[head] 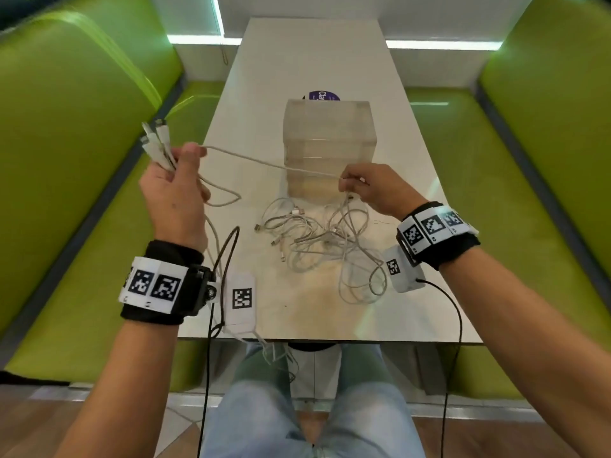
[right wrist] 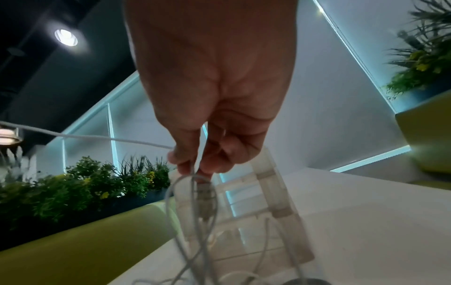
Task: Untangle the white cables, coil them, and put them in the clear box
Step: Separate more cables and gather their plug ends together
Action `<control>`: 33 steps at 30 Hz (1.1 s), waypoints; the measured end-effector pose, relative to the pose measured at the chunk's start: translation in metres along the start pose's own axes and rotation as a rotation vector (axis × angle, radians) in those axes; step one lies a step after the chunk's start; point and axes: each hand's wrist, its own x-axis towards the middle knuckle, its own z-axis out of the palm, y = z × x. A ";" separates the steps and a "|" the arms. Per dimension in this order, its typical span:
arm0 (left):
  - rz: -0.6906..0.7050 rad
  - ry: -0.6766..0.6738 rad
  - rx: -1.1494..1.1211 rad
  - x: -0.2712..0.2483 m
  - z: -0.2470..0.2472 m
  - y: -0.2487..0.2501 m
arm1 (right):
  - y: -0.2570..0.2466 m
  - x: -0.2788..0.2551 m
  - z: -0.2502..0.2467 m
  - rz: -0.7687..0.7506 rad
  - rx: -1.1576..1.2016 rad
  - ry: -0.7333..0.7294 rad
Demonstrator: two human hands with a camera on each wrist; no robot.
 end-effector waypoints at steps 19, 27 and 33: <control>0.108 -0.509 0.477 -0.033 0.044 -0.024 | -0.026 -0.001 0.020 -0.199 -0.234 -0.138; 0.127 -0.257 0.290 -0.016 0.026 -0.022 | 0.001 0.002 0.032 -0.108 -0.122 -0.078; 0.077 -0.047 0.158 -0.005 0.016 -0.015 | -0.001 0.003 0.026 -0.121 -0.111 0.053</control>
